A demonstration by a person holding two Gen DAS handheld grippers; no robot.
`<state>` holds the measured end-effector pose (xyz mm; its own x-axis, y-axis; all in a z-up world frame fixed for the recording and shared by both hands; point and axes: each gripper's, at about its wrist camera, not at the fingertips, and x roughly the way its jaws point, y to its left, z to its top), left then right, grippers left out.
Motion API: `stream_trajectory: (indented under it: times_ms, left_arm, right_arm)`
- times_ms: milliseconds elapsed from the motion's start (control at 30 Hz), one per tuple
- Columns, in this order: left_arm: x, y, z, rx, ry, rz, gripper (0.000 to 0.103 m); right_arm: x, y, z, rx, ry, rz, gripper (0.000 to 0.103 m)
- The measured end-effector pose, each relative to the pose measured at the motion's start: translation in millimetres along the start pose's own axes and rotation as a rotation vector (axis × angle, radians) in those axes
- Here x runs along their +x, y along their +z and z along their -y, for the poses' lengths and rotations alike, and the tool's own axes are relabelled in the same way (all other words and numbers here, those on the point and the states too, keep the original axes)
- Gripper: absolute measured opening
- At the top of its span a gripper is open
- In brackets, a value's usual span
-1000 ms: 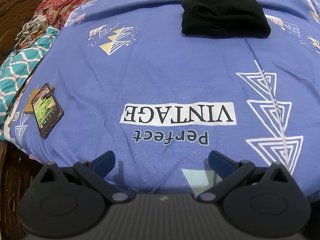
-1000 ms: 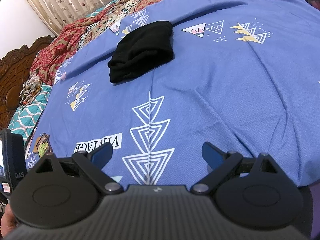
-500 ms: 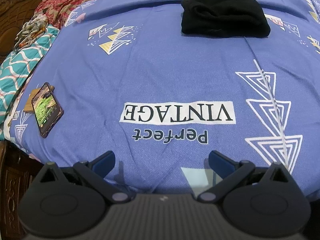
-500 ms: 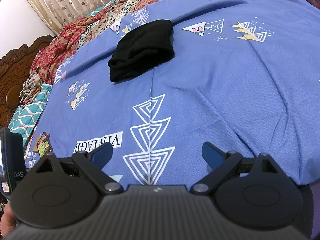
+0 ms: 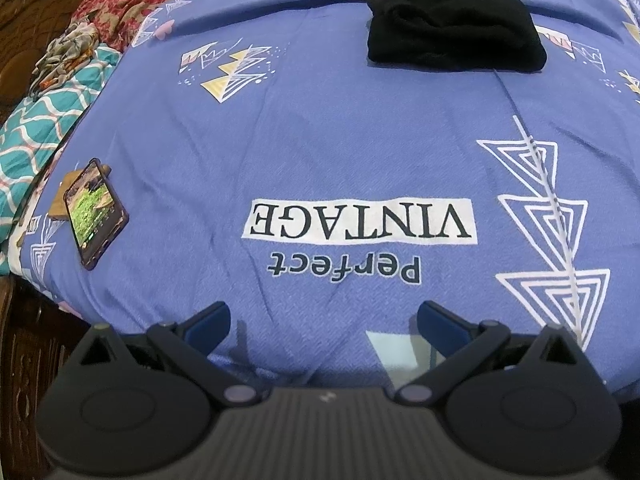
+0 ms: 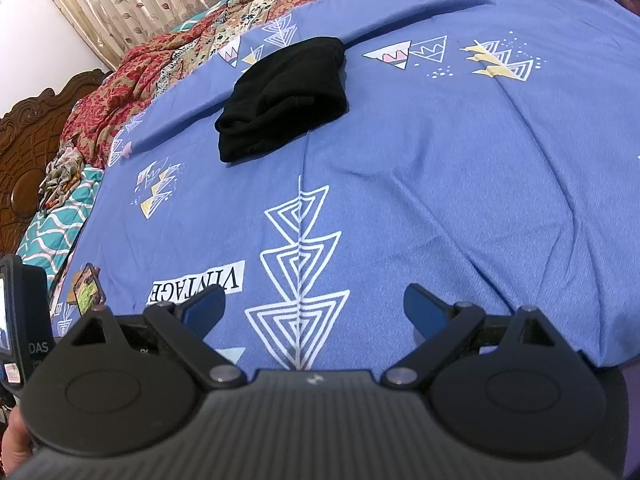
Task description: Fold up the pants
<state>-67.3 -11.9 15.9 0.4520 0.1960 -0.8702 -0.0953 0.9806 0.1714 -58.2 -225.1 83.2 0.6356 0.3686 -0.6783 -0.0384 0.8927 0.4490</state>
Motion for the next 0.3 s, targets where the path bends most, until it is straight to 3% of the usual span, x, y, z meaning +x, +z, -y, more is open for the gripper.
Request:
stream_trajectory:
  times_ms: [300]
  left_arm:
    - [-2.4, 0.7, 0.5, -0.005, -0.04, 0.009, 0.103]
  right_arm:
    - [-2.4, 1.6, 4.0, -0.014, -0.001, 0.002, 0.097]
